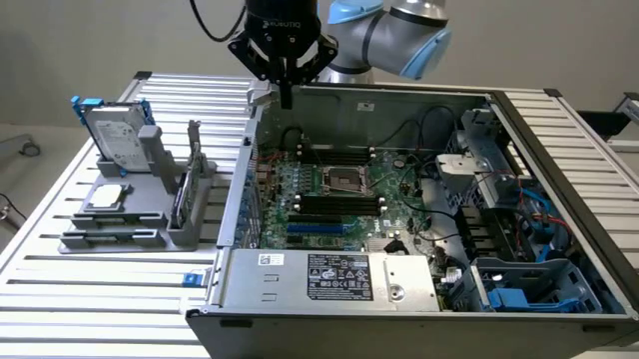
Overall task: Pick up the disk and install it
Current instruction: 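Reach for the disk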
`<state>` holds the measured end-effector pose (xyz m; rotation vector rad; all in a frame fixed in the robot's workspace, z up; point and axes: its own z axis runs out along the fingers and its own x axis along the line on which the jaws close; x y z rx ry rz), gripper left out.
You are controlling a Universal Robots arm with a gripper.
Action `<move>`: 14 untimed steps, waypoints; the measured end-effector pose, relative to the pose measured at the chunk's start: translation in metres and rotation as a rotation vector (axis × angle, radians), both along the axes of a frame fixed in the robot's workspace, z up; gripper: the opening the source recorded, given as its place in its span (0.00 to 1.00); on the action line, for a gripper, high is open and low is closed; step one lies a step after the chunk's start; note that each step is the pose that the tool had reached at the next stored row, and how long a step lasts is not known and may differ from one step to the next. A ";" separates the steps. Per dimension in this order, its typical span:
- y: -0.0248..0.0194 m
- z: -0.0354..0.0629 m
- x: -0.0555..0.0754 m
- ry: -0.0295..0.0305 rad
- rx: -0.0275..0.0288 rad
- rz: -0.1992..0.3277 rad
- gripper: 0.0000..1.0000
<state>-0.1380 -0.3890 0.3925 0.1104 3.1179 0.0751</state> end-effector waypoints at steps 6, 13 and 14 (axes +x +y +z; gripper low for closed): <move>0.0103 -0.0003 -0.027 0.0000 0.0000 0.000 0.11; 0.0201 -0.0012 -0.059 0.0002 -0.0001 0.000 0.11; 0.0209 -0.0015 -0.064 0.0002 -0.0001 0.000 0.11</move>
